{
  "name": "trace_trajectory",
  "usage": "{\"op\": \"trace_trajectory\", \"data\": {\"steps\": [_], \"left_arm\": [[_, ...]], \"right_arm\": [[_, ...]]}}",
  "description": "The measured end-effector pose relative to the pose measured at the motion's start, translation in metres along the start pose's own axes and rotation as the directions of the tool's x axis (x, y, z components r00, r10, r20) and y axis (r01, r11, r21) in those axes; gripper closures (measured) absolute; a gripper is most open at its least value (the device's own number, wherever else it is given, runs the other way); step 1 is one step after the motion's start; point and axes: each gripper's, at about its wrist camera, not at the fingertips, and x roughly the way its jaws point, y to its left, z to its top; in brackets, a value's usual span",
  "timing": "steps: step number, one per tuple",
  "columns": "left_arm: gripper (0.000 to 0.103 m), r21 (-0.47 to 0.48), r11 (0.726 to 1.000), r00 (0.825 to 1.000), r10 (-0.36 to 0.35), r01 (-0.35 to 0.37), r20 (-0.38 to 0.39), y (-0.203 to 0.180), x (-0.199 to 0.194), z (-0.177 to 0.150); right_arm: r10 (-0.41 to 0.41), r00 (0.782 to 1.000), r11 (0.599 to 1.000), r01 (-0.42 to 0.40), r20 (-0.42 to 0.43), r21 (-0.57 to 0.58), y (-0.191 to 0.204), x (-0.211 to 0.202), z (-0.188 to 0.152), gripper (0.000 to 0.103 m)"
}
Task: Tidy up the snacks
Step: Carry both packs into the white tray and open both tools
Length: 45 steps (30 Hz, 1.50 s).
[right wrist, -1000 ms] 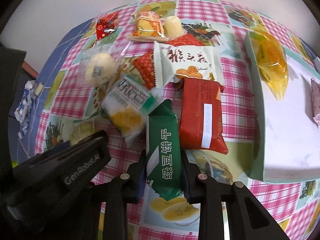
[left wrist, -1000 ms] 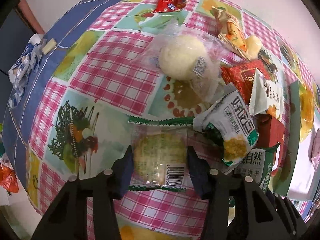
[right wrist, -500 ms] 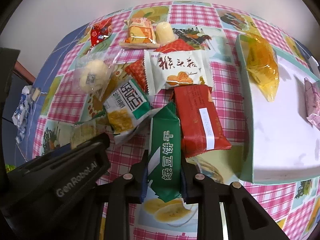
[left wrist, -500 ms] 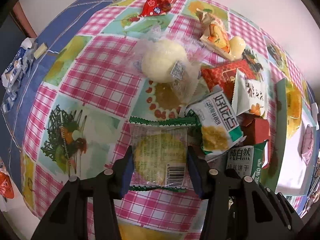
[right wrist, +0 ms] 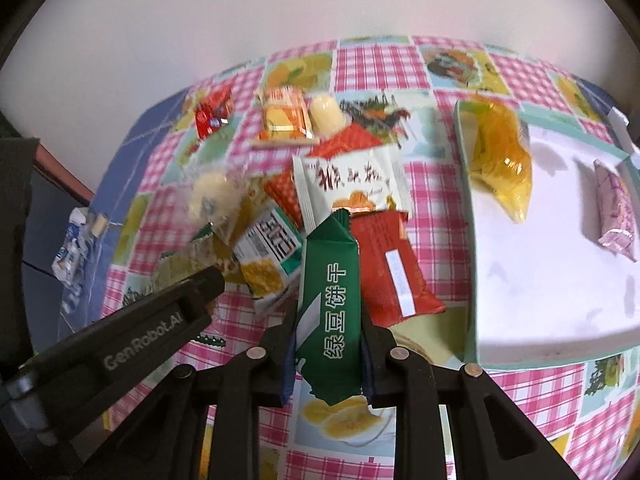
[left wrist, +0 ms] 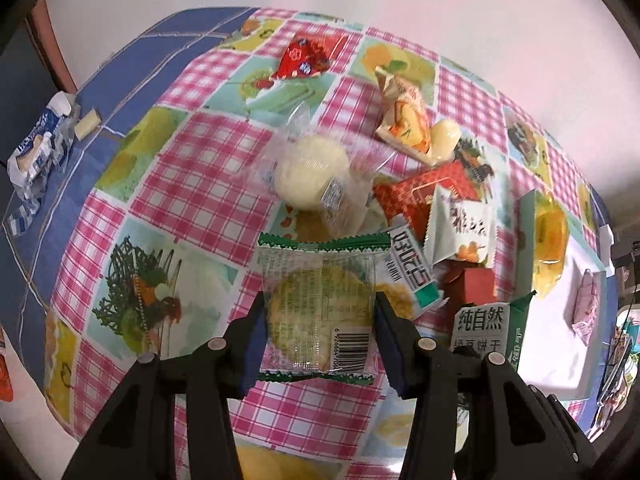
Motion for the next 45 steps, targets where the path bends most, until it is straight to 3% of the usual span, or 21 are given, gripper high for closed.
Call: {"op": "trace_trajectory", "data": {"steps": [9,18,26,33,40,45], "left_arm": [[0.051,0.023,1.0,0.998,-0.013,0.012,0.058,-0.007,-0.015,-0.004],[0.051,0.071,0.996,0.995,-0.052,0.047,0.08,-0.025,-0.02,-0.006],[0.051,0.241,0.965,0.991,-0.119,0.1,0.067,-0.088,-0.023,-0.025],[0.051,0.336,0.923,0.979,-0.202,0.188,0.007,-0.146,-0.014,-0.039],[0.051,0.439,0.875,0.977,-0.214,0.202,-0.023,-0.191,-0.001,-0.054],[0.051,0.483,0.85,0.976,-0.213,0.209,-0.047,-0.211,0.012,-0.06]], "right_arm": [[0.037,0.997,0.998,-0.04,0.066,0.05,-0.01,-0.022,0.007,0.076],[-0.023,0.995,0.981,0.004,0.096,0.193,-0.054,-0.036,0.014,0.076],[-0.215,0.973,0.902,0.163,0.089,0.4,-0.129,-0.055,0.015,0.076],[-0.302,0.949,0.828,0.211,0.095,0.519,-0.181,-0.075,0.009,0.076],[-0.381,0.922,0.748,0.262,0.07,0.609,-0.221,-0.085,-0.004,0.076],[-0.391,0.919,0.722,0.275,0.046,0.635,-0.237,-0.083,-0.01,0.076]]}}
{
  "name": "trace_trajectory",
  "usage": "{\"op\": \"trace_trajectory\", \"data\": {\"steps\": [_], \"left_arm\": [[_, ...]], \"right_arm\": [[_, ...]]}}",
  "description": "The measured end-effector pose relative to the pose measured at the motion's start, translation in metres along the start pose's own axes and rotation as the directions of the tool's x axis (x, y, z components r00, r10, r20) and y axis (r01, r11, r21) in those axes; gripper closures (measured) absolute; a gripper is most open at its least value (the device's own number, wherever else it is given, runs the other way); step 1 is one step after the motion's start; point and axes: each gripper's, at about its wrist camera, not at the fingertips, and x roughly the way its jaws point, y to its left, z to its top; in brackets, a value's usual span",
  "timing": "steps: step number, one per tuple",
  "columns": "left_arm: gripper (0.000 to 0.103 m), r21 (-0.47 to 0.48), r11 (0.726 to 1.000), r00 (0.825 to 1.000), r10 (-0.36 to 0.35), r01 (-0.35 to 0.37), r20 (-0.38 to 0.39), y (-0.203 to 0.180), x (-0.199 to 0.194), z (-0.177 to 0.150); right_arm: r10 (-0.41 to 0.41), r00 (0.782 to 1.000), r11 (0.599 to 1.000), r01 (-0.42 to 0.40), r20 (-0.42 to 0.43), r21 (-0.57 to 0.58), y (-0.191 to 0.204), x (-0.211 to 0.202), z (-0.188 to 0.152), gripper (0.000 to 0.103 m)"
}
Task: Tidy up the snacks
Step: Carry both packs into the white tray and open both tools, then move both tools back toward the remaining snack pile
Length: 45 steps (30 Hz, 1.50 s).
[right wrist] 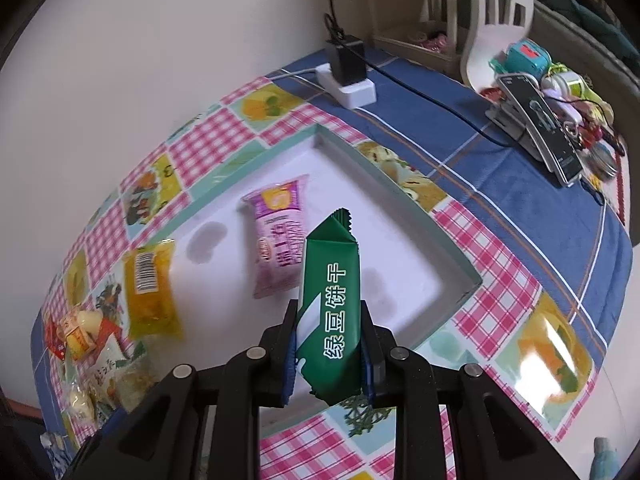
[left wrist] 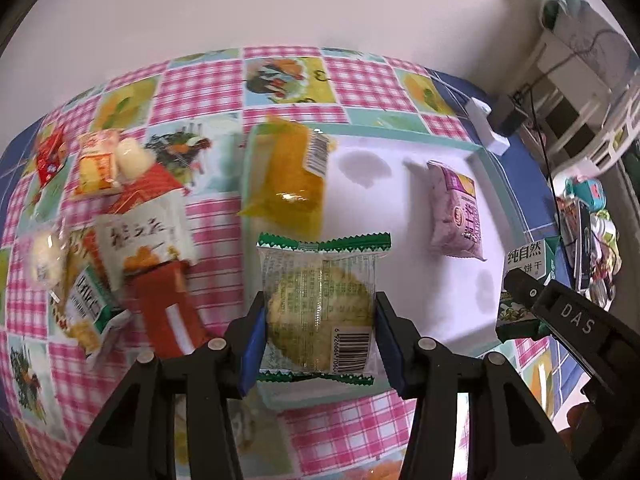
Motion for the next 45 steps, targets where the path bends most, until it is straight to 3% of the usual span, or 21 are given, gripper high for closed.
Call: {"op": "trace_trajectory", "data": {"steps": [21,25,31,34,36,38,45], "left_arm": [[0.047,0.014,1.0,1.0,0.003,-0.003,-0.003,-0.004,-0.003,0.003],[0.044,-0.019,0.999,0.999,0.036,-0.036,0.01,0.005,-0.01,0.006],[0.04,-0.147,0.984,0.995,0.104,-0.102,0.003,0.038,-0.017,0.01],[0.027,-0.203,0.965,0.986,0.17,-0.167,-0.006,0.058,-0.021,0.01],[0.027,-0.243,0.949,0.979,0.203,-0.199,-0.009,0.073,-0.025,0.01],[0.027,-0.266,0.936,0.972,0.236,-0.232,-0.016,0.085,-0.026,0.009],[0.027,-0.327,0.894,0.949,0.313,-0.305,-0.029,0.125,-0.038,0.004]], "right_arm": [[-0.022,0.999,1.0,0.021,-0.049,-0.019,0.0,0.016,-0.002,0.075],[-0.018,0.999,0.999,0.016,-0.045,-0.043,0.004,0.015,-0.003,0.075],[-0.019,0.999,0.996,0.015,-0.048,-0.092,0.014,0.014,-0.006,0.075],[-0.015,0.999,0.99,0.007,-0.05,-0.143,0.027,0.013,-0.009,0.072],[-0.024,0.999,0.984,0.016,-0.044,-0.18,0.035,0.012,-0.012,0.066],[-0.019,0.999,0.973,0.01,-0.038,-0.231,0.046,0.011,-0.016,0.046],[0.014,0.999,0.939,-0.025,-0.035,-0.343,0.076,0.006,-0.032,0.041]]}}
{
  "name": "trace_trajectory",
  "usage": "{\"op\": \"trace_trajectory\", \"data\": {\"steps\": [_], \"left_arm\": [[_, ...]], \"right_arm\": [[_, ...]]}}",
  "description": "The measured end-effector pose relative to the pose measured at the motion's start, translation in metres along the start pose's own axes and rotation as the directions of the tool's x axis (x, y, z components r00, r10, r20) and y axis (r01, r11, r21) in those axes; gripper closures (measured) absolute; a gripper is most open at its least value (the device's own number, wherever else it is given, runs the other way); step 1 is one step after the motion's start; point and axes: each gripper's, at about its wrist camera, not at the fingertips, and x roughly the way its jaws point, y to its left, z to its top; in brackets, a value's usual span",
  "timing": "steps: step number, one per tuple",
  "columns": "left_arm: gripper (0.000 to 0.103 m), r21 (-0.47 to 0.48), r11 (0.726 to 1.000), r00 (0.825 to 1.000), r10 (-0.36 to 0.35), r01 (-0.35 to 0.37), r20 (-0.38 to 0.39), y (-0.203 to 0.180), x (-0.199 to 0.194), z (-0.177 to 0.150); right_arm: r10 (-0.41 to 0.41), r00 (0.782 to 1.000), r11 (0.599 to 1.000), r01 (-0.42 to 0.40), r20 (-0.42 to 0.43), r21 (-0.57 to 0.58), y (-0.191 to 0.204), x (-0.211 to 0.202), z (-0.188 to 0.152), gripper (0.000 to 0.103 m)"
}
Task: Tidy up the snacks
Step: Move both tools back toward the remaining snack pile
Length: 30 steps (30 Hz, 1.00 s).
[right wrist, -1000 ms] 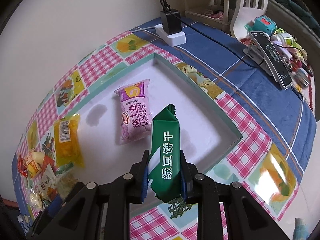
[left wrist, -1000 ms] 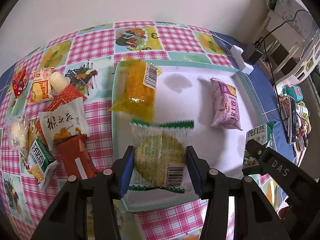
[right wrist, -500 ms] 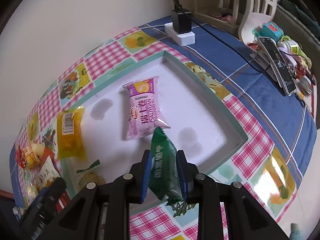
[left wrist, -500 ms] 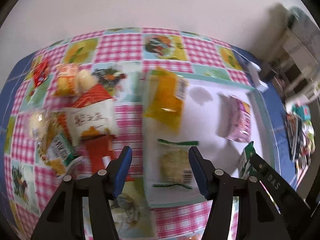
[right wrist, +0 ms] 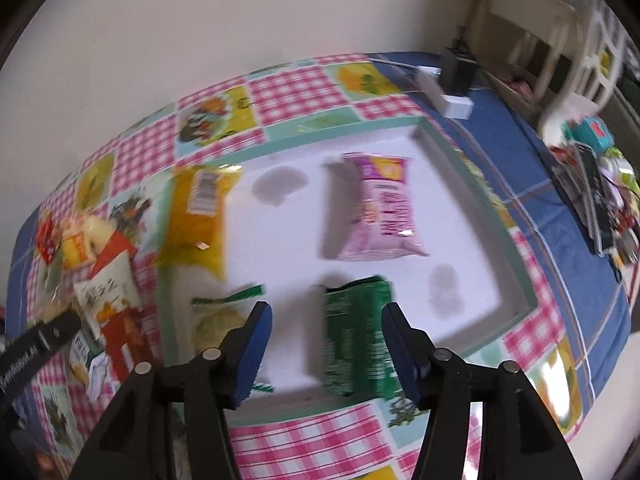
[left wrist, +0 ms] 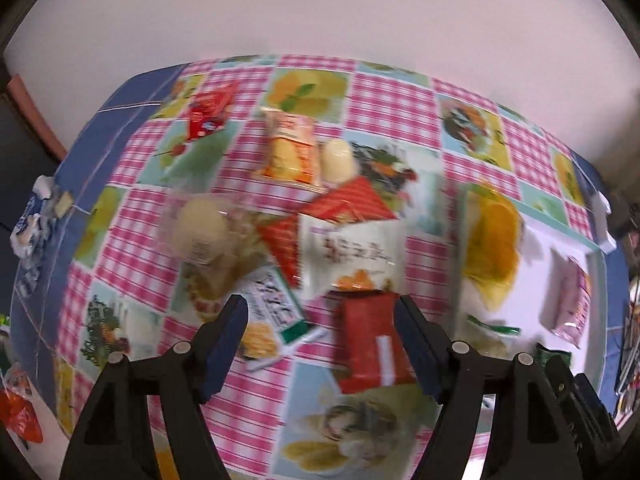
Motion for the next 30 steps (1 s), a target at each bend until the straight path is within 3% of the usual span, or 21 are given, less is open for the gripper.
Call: {"op": "trace_trajectory", "data": {"steps": [3,5,13,30], "left_arm": [[0.025,-0.017,0.999,1.0,0.027,-0.027,0.006,0.017,0.0,0.002],[0.009,-0.035,0.998,0.999,0.045,-0.044,0.009,0.029,0.001,0.003],[0.009,-0.135,0.989,0.998,0.066,-0.067,-0.012,0.075,0.007,0.004],[0.008,-0.362,0.929,0.997,0.059,-0.072,-0.047,0.155,0.019,-0.006]], "right_arm": [[0.027,1.0,0.999,-0.027,-0.004,-0.033,0.014,-0.001,-0.003,0.036],[0.051,0.999,0.997,-0.05,0.0,-0.061,0.025,-0.003,-0.006,0.031],[0.134,0.991,0.988,-0.134,-0.006,-0.074,0.056,-0.01,-0.012,0.026],[0.248,0.968,0.955,-0.251,-0.041,-0.155,0.114,-0.009,-0.019,0.01]]}}
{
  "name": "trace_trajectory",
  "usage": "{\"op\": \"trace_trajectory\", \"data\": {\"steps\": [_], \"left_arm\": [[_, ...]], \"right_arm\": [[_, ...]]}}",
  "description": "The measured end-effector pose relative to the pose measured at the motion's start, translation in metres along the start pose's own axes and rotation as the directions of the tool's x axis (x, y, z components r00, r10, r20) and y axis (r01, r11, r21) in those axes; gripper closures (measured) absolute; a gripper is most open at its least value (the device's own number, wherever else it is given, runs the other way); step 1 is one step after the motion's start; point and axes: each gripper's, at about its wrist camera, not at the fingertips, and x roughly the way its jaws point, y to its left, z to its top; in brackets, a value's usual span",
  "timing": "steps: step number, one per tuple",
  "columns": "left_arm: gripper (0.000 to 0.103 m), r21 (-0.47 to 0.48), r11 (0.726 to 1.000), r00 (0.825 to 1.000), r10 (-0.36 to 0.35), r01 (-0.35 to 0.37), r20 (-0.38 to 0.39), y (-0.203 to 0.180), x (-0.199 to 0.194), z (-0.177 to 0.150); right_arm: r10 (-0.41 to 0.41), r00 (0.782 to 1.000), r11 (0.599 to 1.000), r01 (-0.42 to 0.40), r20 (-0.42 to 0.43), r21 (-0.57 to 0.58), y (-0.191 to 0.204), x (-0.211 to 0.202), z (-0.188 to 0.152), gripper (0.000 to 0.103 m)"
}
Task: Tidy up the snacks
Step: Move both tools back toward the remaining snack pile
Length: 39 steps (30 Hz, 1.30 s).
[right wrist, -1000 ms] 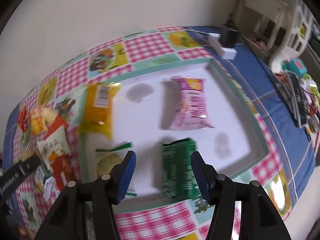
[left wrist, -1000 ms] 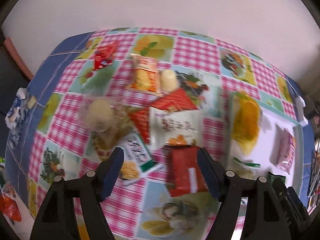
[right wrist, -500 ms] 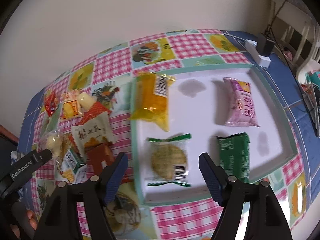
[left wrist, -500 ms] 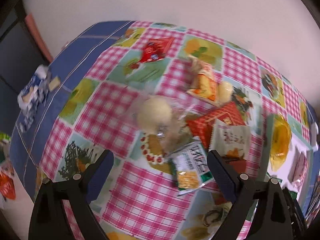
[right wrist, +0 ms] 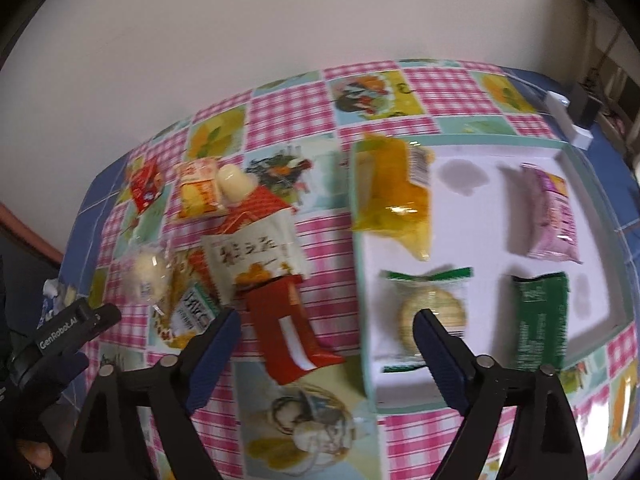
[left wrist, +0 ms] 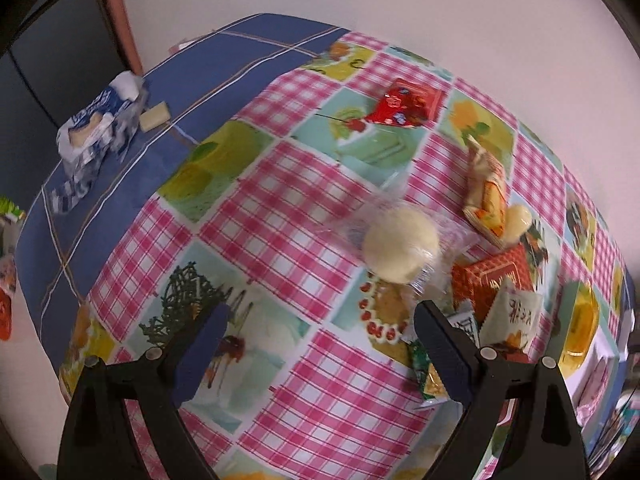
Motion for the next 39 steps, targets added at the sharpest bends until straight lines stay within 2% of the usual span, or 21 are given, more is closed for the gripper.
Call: {"op": "trace_trajectory", "data": {"steps": [6,11,23,30,32,34,39], "left_arm": [[0.007,-0.038,0.999,1.0,-0.031,0.03,-0.006,0.006,0.004,0.003],[0.007,-0.034,0.998,0.999,-0.052,0.052,-0.013,0.0,0.009,0.003],[0.006,0.019,0.988,0.982,-0.147,0.15,-0.119,-0.031,0.031,-0.001],[0.007,0.099,0.979,0.98,-0.165,0.176,-0.115,-0.06,0.029,-0.007],[0.007,0.105,0.979,0.979,-0.163,0.176,-0.124,-0.067,0.033,-0.009],[0.007,0.113,0.978,0.979,-0.158,0.173,-0.132,-0.071,0.037,-0.011],[0.009,0.109,0.975,0.971,-0.173,0.192,-0.164,-0.08,0.048,-0.016]], "right_arm": [[0.011,1.0,0.999,-0.011,-0.012,-0.03,0.01,0.01,0.0,0.007],[0.032,0.999,0.999,-0.034,-0.041,-0.043,0.014,0.022,0.001,0.006],[0.065,0.994,0.994,-0.072,-0.092,-0.08,0.025,0.039,-0.002,0.007],[0.059,0.992,0.995,-0.067,-0.109,-0.077,0.023,0.045,-0.003,0.026],[0.052,0.991,0.995,-0.061,-0.121,-0.076,0.022,0.049,-0.004,0.035],[0.045,0.99,0.996,-0.055,-0.132,-0.073,0.02,0.052,-0.005,0.038],[0.042,0.988,0.996,-0.053,-0.147,-0.076,0.021,0.056,-0.008,0.039]]}}
